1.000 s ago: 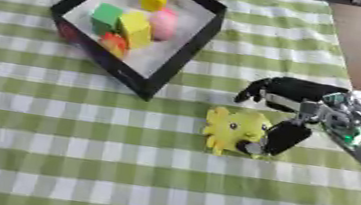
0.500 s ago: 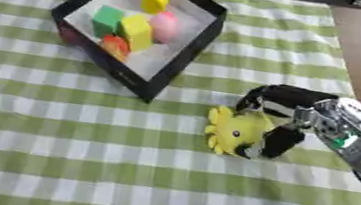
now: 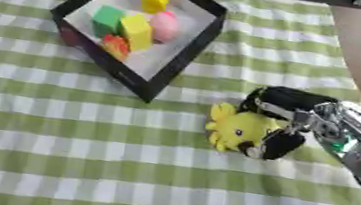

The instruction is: Pick up objects on the table and place them in the box.

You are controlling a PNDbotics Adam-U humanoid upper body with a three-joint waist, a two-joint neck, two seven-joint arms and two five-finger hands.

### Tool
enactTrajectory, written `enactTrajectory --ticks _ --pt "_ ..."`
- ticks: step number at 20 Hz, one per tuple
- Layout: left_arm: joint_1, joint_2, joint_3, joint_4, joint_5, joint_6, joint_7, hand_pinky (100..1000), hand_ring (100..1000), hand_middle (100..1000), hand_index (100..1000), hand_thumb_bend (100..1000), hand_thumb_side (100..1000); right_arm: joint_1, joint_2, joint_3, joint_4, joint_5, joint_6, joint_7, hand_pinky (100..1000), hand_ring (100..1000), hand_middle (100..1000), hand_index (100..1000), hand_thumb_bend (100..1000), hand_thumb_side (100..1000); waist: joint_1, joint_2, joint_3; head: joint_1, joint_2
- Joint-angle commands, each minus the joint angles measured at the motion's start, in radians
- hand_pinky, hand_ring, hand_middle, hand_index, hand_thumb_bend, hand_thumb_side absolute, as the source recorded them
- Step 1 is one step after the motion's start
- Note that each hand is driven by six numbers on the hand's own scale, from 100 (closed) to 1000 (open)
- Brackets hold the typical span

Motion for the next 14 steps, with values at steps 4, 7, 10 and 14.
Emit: enactTrajectory --ticks 4,7,10,14 --pt "-0.011 0.013 0.001 -0.009 0.000 -0.001 0.000 856 797 788 820 413 609 0.007 -0.094 -0.058 -0.119 -0.073 0.045 0.017 816 771 666 711 100 102 0.007 -0.013 -0.006 0.003 -0.013" --pt "-0.010 0.013 0.001 -0.009 0.000 -0.001 0.000 856 798 788 820 412 609 0.012 -0.117 -0.086 -0.158 -0.096 0.064 0.026 816 773 674 717 100 100 0.006 -0.015 -0.008 0.003 -0.014" --pt "-0.009 0.015 0.002 -0.010 -0.001 -0.002 0.001 856 798 788 820 412 608 0.002 -0.129 -0.106 -0.168 -0.110 0.063 0.026 816 771 674 717 100 100 0.005 -0.018 -0.009 0.003 -0.016" --pt "-0.008 0.017 0.002 -0.010 -0.002 -0.002 0.001 855 799 789 820 412 608 -0.056 -0.129 -0.135 -0.170 -0.132 0.051 0.015 812 765 670 713 100 100 0.004 -0.023 -0.010 0.003 -0.016"
